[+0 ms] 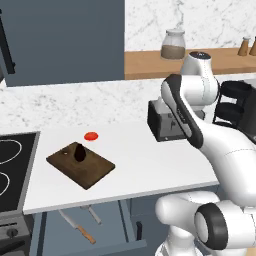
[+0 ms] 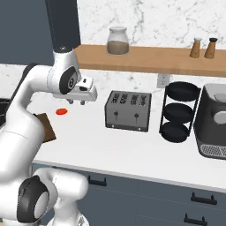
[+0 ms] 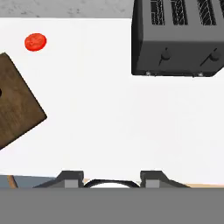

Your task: Place the appropriate cutting tool for cutting the avocado skin on the cutting board.

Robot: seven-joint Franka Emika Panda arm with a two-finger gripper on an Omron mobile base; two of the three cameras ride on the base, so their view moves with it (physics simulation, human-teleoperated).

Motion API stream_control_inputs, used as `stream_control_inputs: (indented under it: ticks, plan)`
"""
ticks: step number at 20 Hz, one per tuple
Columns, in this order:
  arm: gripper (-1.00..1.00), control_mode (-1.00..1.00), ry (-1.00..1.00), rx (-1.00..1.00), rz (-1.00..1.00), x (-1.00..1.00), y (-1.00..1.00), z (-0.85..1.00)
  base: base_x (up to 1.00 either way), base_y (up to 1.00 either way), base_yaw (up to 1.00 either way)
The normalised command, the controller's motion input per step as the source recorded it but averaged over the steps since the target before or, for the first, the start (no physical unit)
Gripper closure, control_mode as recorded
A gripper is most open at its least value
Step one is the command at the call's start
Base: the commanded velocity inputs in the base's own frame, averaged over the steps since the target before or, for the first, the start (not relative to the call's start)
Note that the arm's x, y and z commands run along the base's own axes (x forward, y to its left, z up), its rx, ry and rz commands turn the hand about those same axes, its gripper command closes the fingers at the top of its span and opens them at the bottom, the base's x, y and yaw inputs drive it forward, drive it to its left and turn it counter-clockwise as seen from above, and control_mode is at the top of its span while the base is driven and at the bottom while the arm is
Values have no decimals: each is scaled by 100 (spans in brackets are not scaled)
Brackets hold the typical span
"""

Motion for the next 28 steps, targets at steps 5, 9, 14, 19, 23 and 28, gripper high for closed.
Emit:
stream_control_inputs:
  ticks: [5,9,14,19,23,28]
  plan:
    - [-100,-100,0,1,0,-30,8,-1,0,0,0]
    - [-100,-100,2,3,0,-67,66,-51,0,0,0]
    - [-100,-100,0,1,-1,-73,100,-51,0,0,0]
    - [-100,-100,3,4,-11,-30,100,-51,0,0,0]
    - [-100,-100,10,15,-19,-3,97,-44,0,0,0]
    - [-100,-100,14,8,-13,-1,92,-45,0,0,0]
